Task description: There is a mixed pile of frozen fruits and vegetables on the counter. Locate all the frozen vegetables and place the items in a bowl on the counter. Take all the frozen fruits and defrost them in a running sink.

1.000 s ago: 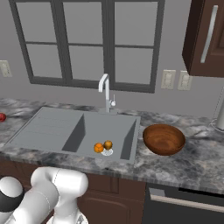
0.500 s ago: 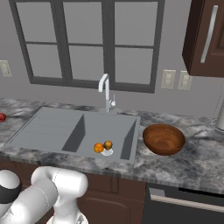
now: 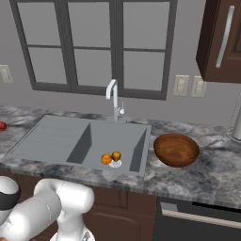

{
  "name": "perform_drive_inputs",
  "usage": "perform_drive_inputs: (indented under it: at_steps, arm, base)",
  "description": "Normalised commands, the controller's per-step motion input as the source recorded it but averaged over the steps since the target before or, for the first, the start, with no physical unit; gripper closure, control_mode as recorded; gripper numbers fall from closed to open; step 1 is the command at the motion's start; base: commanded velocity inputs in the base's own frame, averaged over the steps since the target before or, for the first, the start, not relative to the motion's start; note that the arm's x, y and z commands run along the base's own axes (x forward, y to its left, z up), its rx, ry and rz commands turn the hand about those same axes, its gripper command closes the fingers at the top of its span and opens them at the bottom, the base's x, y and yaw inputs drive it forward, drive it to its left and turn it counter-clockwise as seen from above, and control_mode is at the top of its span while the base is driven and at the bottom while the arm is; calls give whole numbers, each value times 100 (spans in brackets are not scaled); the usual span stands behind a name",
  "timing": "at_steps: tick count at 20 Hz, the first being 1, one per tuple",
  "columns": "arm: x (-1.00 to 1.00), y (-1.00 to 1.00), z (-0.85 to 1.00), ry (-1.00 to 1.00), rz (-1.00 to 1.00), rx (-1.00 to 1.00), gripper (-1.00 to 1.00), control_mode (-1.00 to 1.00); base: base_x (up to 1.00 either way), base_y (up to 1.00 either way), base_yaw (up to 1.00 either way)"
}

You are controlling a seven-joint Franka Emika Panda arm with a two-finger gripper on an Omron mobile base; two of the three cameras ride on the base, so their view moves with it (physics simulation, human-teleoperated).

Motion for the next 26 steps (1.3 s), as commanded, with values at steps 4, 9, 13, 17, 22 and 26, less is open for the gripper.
perform_drive_inputs:
  at_steps: [4, 9, 13, 17, 22, 26]
  arm:
    - [20, 19, -14, 0, 0, 0, -100, -100]
    - [17, 19, -17, 0, 0, 0, -100, -100]
    - [6, 20, -17, 0, 0, -1, -100, -100]
    - [5, 16, -18, 0, 0, 0, -100, -100]
    - [12, 9, -20, 0, 0, 0, -100, -100]
    - [25, 13, -25, 1, 0, -1, -100, -100]
  base:
    - [0, 0, 0]
    - [0, 0, 0]
    - [0, 0, 0]
    - [0, 0, 0]
    - [0, 0, 0]
    - [0, 0, 0]
